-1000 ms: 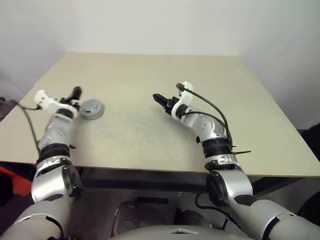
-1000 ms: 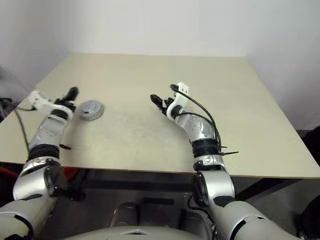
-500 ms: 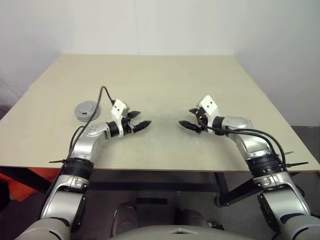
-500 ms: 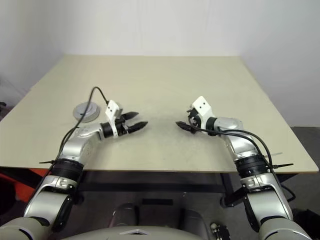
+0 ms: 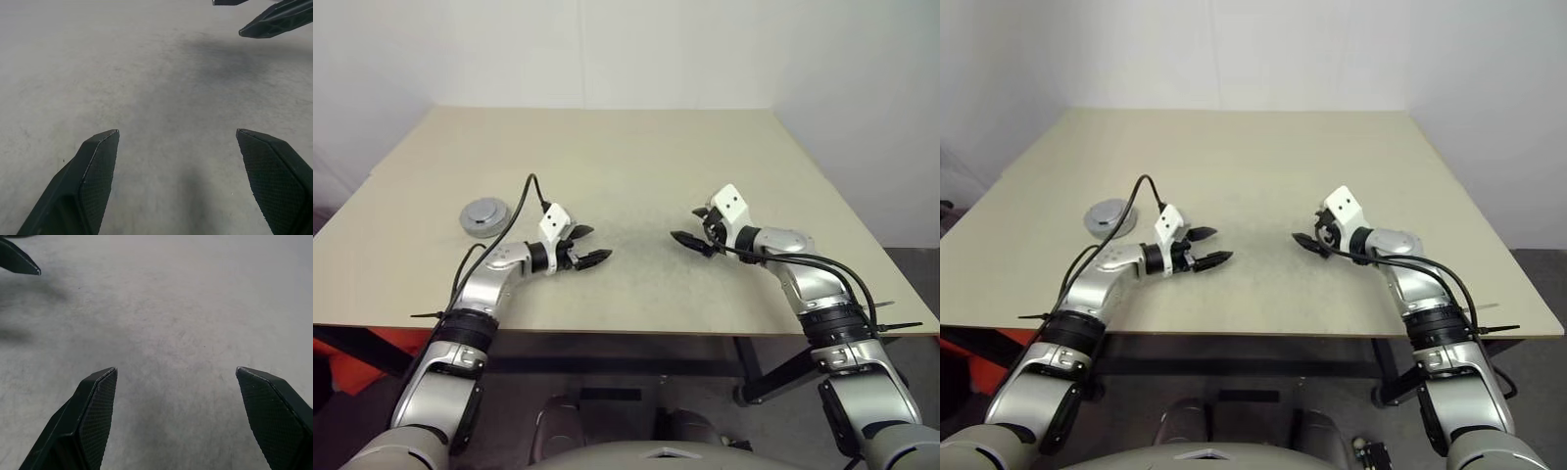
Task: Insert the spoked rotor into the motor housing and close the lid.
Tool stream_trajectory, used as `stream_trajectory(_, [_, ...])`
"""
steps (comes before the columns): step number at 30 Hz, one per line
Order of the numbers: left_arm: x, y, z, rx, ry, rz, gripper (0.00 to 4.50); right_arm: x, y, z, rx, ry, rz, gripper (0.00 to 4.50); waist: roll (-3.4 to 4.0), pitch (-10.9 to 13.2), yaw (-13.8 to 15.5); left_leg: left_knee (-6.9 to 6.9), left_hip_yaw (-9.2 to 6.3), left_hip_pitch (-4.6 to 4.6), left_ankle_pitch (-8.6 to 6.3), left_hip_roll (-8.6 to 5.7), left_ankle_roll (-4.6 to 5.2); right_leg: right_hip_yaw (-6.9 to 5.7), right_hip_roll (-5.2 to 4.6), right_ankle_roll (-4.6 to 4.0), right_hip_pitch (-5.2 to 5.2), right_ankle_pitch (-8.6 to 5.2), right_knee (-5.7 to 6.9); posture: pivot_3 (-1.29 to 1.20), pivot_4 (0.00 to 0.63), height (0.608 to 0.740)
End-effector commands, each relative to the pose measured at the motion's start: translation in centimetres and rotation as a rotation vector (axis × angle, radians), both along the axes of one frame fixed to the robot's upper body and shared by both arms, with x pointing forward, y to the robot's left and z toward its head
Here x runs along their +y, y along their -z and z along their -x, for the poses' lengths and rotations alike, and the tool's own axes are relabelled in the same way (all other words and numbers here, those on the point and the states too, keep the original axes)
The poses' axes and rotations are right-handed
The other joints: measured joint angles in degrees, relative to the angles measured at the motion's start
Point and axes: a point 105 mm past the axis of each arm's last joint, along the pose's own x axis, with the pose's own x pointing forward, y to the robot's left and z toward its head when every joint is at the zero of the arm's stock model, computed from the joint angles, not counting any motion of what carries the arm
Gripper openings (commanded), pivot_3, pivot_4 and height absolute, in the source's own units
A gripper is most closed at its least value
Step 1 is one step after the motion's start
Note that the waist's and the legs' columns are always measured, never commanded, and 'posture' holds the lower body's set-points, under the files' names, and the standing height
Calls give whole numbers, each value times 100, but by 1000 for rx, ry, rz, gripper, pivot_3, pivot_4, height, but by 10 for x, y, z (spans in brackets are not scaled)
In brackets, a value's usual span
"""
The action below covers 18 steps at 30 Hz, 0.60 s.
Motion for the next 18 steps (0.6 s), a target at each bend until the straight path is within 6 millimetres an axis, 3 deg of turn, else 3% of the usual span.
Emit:
stream_trajectory(1, [-4, -17, -7, -63, 7, 12, 4036, -2, -19, -7, -69, 8, -5, 3990, 0, 0, 0, 0, 0, 0, 0, 0, 0, 0, 0, 0, 0, 0, 0, 0, 0, 740])
stream_trajectory(18, [-5, -14, -6, -76, -14, 6, 4036, -8, -18, -14, -82, 61, -2, 3990, 0, 0, -2, 1, 0, -1, -1, 0, 2, 0, -1, 0, 0, 0, 0, 0, 0, 740])
